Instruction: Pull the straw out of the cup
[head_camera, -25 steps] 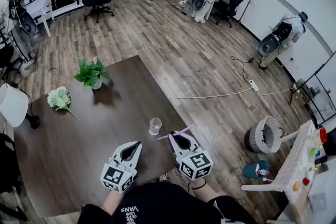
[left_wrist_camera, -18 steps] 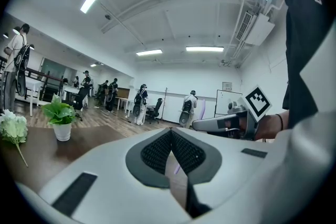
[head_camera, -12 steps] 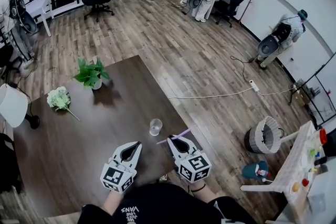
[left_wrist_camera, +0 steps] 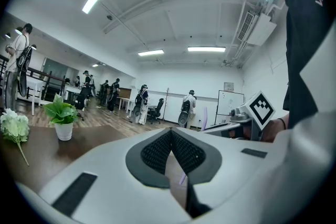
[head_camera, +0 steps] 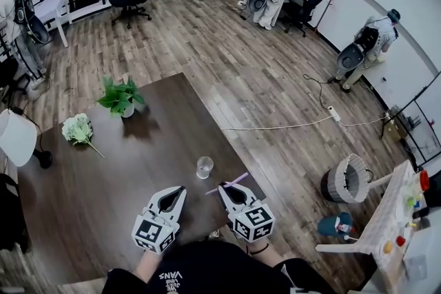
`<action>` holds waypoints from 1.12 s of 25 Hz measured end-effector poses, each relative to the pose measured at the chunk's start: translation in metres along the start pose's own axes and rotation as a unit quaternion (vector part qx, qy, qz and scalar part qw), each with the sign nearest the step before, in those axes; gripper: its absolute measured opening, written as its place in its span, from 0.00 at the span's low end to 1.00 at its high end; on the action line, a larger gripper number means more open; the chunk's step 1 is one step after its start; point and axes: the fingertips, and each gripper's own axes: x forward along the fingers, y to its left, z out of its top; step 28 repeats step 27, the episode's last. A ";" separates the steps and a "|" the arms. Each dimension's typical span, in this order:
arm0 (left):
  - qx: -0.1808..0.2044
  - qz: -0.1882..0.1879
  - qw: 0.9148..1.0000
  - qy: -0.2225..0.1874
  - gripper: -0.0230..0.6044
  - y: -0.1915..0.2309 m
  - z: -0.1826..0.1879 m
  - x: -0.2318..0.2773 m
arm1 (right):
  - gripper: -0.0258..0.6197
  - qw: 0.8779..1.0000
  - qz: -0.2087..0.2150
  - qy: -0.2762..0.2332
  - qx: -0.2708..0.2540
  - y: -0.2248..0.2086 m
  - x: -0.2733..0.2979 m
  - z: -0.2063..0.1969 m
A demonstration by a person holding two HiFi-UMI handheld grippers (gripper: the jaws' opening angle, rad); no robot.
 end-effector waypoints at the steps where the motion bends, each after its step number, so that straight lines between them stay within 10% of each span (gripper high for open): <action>1: 0.001 0.000 1.000 0.000 0.05 0.000 0.000 0.000 | 0.11 1.000 0.000 0.002 -0.001 0.001 0.000 -0.002; 28: 0.009 -0.003 1.000 0.001 0.05 -0.013 -0.001 -0.001 | 0.11 1.000 -0.004 0.007 -0.014 0.001 -0.011 -0.003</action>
